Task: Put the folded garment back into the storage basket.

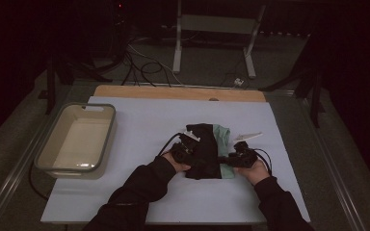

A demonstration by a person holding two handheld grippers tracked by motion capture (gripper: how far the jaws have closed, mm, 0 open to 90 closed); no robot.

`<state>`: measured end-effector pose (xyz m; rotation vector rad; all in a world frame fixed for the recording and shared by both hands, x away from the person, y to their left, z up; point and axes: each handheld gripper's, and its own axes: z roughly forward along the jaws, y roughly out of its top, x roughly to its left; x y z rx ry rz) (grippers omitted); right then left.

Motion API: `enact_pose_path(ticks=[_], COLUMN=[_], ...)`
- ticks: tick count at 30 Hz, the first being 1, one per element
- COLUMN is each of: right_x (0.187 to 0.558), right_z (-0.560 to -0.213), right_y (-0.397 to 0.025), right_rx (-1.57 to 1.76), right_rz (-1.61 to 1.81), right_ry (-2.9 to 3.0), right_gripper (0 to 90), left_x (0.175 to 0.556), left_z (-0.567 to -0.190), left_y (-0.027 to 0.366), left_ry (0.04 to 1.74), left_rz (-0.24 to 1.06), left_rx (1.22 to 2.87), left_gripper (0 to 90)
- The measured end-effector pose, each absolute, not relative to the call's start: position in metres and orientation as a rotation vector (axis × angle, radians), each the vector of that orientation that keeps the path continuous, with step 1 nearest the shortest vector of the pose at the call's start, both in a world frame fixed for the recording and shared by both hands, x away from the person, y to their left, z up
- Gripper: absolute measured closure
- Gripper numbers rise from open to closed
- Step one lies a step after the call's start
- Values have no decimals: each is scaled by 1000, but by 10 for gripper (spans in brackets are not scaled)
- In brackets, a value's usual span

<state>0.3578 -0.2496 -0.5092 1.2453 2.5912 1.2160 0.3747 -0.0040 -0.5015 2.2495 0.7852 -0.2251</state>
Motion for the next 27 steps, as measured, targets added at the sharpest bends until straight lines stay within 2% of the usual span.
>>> enact_pose_path(ticks=[12, 27], right_x=[357, 357], right_z=[-500, -471], right_y=[-248, -235], right_rx=[1268, 1214], right_rz=[1283, 1345], right_ry=[2565, 2523], right_gripper=[776, 776], left_x=[372, 369], left_z=[-485, -454], left_y=[0, 15], left_ry=[751, 726], left_rz=[-190, -131], left_rx=[2271, 2252], left_gripper=[623, 624])
